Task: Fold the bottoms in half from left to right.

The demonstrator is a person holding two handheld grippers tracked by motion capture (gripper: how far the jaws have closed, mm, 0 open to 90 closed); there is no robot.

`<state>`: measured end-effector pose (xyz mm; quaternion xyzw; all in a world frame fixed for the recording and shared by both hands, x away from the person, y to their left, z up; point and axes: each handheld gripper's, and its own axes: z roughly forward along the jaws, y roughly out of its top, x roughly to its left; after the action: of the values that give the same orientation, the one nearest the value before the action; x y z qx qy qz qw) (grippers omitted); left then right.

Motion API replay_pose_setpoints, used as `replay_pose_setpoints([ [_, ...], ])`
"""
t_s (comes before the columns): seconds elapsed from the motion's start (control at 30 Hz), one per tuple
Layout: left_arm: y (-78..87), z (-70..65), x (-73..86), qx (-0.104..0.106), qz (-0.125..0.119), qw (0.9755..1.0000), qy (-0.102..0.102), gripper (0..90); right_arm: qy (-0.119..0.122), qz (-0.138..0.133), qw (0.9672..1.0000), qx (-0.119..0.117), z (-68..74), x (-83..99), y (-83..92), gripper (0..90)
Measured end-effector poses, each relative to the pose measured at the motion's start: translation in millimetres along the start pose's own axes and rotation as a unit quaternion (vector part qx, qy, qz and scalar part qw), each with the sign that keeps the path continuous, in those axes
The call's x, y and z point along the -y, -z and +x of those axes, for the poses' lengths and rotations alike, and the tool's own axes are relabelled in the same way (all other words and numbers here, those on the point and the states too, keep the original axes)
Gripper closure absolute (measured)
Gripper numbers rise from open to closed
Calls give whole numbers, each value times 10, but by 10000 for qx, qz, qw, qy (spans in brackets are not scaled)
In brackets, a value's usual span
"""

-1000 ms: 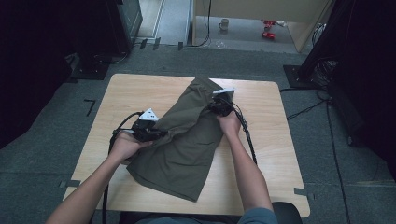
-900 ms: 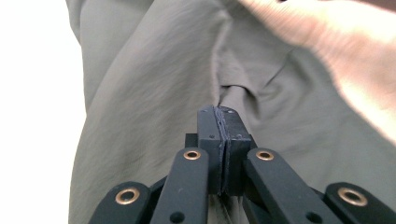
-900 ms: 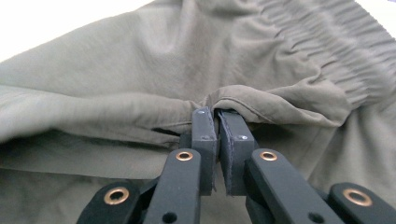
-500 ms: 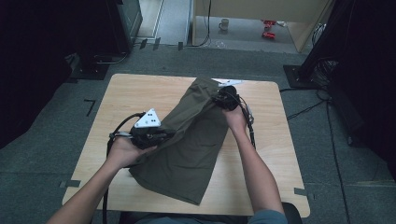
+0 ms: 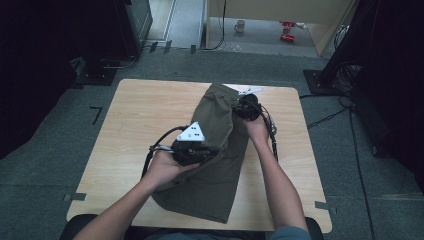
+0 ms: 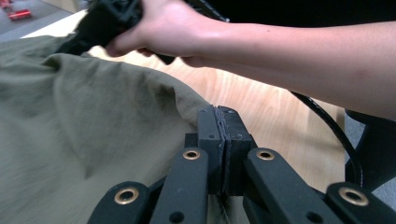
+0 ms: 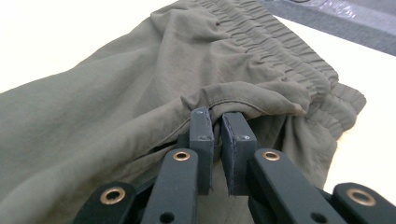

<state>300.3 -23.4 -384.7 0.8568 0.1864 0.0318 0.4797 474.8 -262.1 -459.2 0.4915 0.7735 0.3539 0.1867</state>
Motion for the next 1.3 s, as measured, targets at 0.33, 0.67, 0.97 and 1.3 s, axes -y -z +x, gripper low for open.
replay_pose_setpoints([
  [0.33, -378, -103, 151, 209, 160, 9996, 65, 884, -55, 32, 9999, 136, -102, 112, 94, 701],
  [0.67, -227, 141, 168, 105, -54, 9999, -87, 729, -22, -168, 9999, 0, -106, 223, 312, 710],
  [0.97, -175, 724, 356, -318, 33, 9994, 137, 744, -3, -244, 9994, -239, 5, 363, 384, 745],
  [1.3, -217, 1274, 592, -431, 237, 9968, 635, 670, 186, -319, 9987, -338, 153, 495, 446, 667],
])
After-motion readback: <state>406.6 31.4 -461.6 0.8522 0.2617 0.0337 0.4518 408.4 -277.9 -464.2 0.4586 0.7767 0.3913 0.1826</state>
